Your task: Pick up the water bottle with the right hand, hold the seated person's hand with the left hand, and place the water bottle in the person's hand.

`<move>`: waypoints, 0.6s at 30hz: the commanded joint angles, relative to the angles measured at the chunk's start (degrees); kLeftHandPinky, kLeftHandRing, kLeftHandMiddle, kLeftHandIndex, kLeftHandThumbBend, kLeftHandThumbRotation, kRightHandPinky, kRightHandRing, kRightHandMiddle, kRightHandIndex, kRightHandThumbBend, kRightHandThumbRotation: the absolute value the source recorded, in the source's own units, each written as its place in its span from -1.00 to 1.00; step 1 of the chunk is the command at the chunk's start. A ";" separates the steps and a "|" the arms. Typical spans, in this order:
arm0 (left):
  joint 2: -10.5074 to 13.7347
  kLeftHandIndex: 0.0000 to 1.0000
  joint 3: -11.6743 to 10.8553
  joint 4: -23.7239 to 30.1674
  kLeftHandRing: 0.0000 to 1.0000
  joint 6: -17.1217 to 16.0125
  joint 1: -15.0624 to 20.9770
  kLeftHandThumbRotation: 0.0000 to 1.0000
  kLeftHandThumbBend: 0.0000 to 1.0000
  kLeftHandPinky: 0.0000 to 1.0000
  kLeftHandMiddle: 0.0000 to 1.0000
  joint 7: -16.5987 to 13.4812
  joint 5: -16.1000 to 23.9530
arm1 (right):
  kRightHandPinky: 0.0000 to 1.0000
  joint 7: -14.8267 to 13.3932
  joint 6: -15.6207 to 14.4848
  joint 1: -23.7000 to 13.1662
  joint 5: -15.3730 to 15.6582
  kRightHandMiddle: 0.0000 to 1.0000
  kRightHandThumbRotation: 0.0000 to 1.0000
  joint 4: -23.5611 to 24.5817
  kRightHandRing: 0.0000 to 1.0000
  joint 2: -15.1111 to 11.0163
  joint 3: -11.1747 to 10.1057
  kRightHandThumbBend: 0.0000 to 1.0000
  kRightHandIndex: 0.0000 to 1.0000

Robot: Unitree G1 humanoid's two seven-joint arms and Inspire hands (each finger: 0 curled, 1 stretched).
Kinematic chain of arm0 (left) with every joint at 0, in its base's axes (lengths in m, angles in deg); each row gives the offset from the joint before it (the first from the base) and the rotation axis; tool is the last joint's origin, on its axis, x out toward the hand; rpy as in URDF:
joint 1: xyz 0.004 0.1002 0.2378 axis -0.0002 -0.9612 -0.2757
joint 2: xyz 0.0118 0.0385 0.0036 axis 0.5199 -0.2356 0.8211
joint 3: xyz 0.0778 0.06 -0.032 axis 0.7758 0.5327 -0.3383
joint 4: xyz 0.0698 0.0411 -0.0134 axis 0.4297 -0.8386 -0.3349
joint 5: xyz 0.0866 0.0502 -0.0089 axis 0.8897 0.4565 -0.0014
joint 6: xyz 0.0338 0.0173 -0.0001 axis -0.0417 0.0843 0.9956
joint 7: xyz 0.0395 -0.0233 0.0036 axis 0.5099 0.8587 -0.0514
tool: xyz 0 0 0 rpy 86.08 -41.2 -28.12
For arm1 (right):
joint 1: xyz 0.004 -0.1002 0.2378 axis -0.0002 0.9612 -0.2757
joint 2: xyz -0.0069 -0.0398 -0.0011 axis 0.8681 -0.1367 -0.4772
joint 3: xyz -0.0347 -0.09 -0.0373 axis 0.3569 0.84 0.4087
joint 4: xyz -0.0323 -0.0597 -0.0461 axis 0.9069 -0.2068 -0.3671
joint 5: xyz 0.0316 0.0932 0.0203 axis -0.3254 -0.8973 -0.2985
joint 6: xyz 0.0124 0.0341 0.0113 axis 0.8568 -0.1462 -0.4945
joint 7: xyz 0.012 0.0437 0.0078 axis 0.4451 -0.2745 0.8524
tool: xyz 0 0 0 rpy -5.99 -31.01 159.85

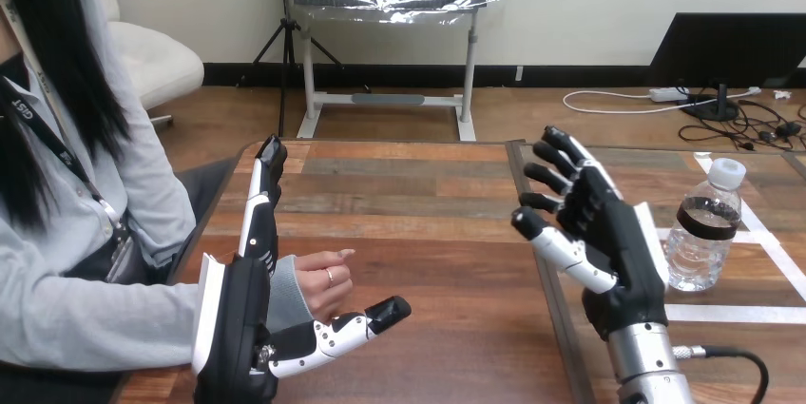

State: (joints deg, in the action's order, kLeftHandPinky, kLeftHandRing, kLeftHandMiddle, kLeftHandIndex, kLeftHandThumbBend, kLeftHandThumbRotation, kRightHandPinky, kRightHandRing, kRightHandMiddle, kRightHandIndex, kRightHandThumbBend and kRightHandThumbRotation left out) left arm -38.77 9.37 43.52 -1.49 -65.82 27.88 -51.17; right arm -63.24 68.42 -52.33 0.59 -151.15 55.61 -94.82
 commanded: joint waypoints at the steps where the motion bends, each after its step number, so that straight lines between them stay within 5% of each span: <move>1: 0.22 1.00 -0.06 0.07 1.00 -0.42 2.87 -0.52 1.00 1.00 1.00 -0.03 -0.43 | -0.29 -3.91 0.61 -3.95 -0.96 -0.03 -0.49 1.42 -0.13 0.87 -1.85 0.89 -0.03; 4: 0.28 1.00 -0.05 0.05 1.00 -0.49 2.87 -0.52 1.00 1.00 1.00 -0.01 -0.39 | -0.55 -4.71 0.61 -4.02 -0.96 -0.36 -0.68 1.40 -0.45 0.98 -1.97 0.78 -0.36; 10: 0.44 1.00 0.01 0.04 1.00 -0.51 2.83 -0.51 1.00 1.00 1.00 0.12 -0.43 | -0.77 -2.71 -0.32 -4.30 -3.08 -0.62 -0.91 1.60 -0.70 1.45 -2.77 0.42 -0.62; 14: 0.41 1.00 0.00 0.25 1.00 -0.18 2.73 -0.51 1.00 1.00 1.00 0.07 -0.39 | -0.83 5.65 -5.49 -4.83 -9.95 -0.68 -0.97 2.72 -0.76 2.72 -5.02 0.24 -0.68; 18: 0.46 1.00 0.06 0.12 0.99 -0.42 2.73 -0.51 1.00 0.99 0.99 0.12 -0.56 | -0.84 9.97 -8.81 -4.95 -13.14 -0.68 -0.99 3.54 -0.76 2.94 -5.95 0.23 -0.69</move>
State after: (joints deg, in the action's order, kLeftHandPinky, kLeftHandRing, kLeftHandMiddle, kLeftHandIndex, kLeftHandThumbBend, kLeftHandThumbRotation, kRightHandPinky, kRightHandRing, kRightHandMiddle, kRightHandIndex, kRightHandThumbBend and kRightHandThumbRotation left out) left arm -38.49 9.41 43.51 -1.48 -65.82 27.91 -51.23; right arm -58.29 62.89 -52.71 -9.10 -150.21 57.34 -99.18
